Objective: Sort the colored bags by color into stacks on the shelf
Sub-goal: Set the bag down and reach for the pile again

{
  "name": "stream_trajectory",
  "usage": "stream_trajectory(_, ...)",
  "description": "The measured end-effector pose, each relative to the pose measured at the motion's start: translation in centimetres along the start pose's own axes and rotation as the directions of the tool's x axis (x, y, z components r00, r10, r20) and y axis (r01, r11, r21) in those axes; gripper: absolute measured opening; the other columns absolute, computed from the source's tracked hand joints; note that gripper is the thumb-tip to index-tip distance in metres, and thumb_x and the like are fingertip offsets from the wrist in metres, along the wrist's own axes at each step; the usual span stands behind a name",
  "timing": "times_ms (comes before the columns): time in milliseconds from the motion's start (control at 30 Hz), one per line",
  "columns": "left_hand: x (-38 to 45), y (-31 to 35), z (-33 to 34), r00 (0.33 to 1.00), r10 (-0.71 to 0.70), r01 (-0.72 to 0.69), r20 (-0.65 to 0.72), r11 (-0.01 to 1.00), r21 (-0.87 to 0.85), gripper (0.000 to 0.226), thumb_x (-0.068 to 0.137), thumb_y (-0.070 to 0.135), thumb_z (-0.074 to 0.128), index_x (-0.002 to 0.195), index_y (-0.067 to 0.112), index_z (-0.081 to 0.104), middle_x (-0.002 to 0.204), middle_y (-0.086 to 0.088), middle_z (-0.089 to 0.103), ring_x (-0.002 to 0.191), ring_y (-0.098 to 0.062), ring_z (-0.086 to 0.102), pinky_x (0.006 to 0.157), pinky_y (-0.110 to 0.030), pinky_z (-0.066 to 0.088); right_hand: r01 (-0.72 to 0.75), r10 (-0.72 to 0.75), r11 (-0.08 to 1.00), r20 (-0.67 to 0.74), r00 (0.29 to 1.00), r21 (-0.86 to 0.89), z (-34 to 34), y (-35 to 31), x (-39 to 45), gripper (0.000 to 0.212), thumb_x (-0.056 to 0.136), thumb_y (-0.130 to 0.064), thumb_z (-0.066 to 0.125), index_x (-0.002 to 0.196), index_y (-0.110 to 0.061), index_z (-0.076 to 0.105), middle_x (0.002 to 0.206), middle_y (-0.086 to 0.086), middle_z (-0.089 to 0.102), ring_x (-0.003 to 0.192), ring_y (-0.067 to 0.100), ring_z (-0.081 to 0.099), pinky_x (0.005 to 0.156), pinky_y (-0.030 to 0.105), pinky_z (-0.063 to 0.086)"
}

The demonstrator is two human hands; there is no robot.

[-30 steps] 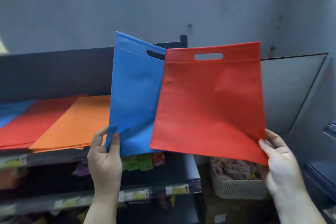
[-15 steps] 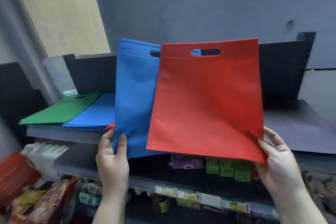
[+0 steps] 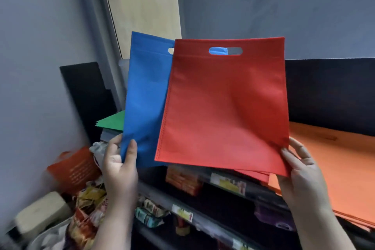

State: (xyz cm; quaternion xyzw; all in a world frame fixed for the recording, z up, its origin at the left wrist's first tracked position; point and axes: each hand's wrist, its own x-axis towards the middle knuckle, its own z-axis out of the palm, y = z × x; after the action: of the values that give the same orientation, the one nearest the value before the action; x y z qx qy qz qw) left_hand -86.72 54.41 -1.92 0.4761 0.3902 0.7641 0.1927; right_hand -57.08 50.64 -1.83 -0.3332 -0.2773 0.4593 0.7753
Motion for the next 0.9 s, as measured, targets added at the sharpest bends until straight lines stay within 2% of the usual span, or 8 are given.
stream_trajectory(67, 1.9, -1.2, 0.0, 1.000, 0.001, -0.001, -0.025, 1.000, 0.000, 0.021, 0.074, 0.054, 0.062, 0.093, 0.046, 0.062, 0.099, -0.001, 0.070, 0.093, -0.024, 0.066, 0.085, -0.043, 0.052, -0.015, 0.015, 0.999, -0.009, 1.000, 0.040, 1.6, 0.9, 2.0, 0.027, 0.096, 0.000, 0.045, 0.099, -0.020, 0.063, 0.079, 0.000, 0.074, 0.062, 0.007, 0.067, 0.057, 0.016, 0.055)
stream_trajectory(133, 3.7, -2.3, 0.3, 0.999, 0.006, -0.006, -0.040, 1.000, -0.001, 0.020, 0.073, 0.055, 0.062, 0.091, 0.047, 0.063, 0.099, -0.001, 0.070, 0.095, -0.026, 0.064, 0.086, -0.045, 0.050, -0.016, 0.017, 0.999, -0.016, 1.000, 0.050, 3.3, 1.7, 4.0, 0.027, 0.096, 0.000, 0.045, 0.101, -0.019, 0.063, 0.080, 0.000, 0.074, 0.066, 0.007, 0.068, 0.060, 0.017, 0.056)
stream_trajectory(267, 7.7, -4.7, 0.9, 1.000, -0.025, 0.024, -0.017, 0.998, -0.057, 0.017, 0.075, 0.047, 0.064, 0.091, 0.044, 0.065, 0.092, 0.006, 0.073, 0.091, -0.020, 0.067, 0.076, -0.032, 0.053, 0.038, -0.037, 0.999, -0.036, 0.999, 0.026, 6.0, 3.4, 7.1, 0.027, 0.096, -0.002, 0.045, 0.099, -0.023, 0.063, 0.080, -0.008, 0.073, 0.069, 0.001, 0.067, 0.062, 0.014, 0.054)
stream_trajectory(400, 11.2, -7.3, 1.2, 0.996, -0.078, 0.080, 0.035, 0.995, -0.062, 0.016, 0.084, 0.031, 0.060, 0.088, 0.046, 0.065, 0.089, 0.011, 0.073, 0.086, -0.014, 0.069, 0.077, -0.033, 0.052, 0.062, -0.062, 0.998, -0.041, 0.997, 0.013, 7.9, 5.3, 9.2, 0.029, 0.097, -0.003, 0.046, 0.117, -0.019, 0.060, 0.088, -0.008, 0.071, 0.074, 0.000, 0.066, 0.066, 0.013, 0.054)
stream_trajectory(500, 13.3, -9.5, 1.2, 0.989, -0.107, 0.117, 0.102, 0.989, -0.095, 0.015, 0.092, 0.024, 0.057, 0.095, 0.037, 0.064, 0.095, 0.005, 0.074, 0.088, -0.013, 0.070, 0.073, -0.029, 0.056, 0.080, -0.081, 0.997, -0.023, 0.996, -0.014, 8.9, 6.4, 9.8, 0.033, 0.098, -0.005, 0.044, 0.127, -0.018, 0.054, 0.097, -0.008, 0.067, 0.079, -0.002, 0.066, 0.072, 0.014, 0.054)
stream_trajectory(567, 14.9, -11.1, 1.2, 0.982, -0.120, 0.134, 0.144, 0.986, -0.094, 0.011, 0.092, 0.026, 0.059, 0.096, 0.035, 0.063, 0.092, 0.005, 0.074, 0.085, -0.013, 0.071, 0.067, -0.025, 0.056, 0.081, -0.081, 0.996, 0.002, 0.997, -0.043, 9.8, 7.2, 9.8, 0.032, 0.098, -0.008, 0.044, 0.125, -0.023, 0.054, 0.100, -0.011, 0.068, 0.086, -0.001, 0.067, 0.073, 0.017, 0.055)
stream_trajectory(700, 18.4, -15.0, 1.5, 0.952, -0.238, 0.257, 0.193, 0.963, -0.076, 0.020, 0.093, 0.017, 0.058, 0.087, 0.036, 0.063, 0.080, 0.007, 0.073, 0.071, -0.013, 0.068, 0.055, -0.028, 0.055, 0.118, -0.120, 0.993, -0.171, 0.978, -0.019, 11.5, 9.4, 10.2, 0.028, 0.097, -0.001, 0.044, 0.103, -0.021, 0.061, 0.076, -0.011, 0.072, 0.069, 0.000, 0.067, 0.061, 0.014, 0.054)
stream_trajectory(900, 21.4, -20.5, 1.3, 0.838, -0.409, 0.430, 0.362, 0.902, 0.024, 0.009, 0.093, 0.014, 0.058, 0.093, 0.023, 0.060, 0.095, -0.013, 0.071, 0.083, -0.031, 0.065, 0.077, -0.046, 0.053, 0.179, -0.174, 0.984, -0.297, 0.939, -0.010, 13.2, 11.6, 9.7, 0.028, 0.096, 0.000, 0.044, 0.094, -0.022, 0.061, 0.073, -0.009, 0.072, 0.064, 0.001, 0.067, 0.059, 0.014, 0.054)
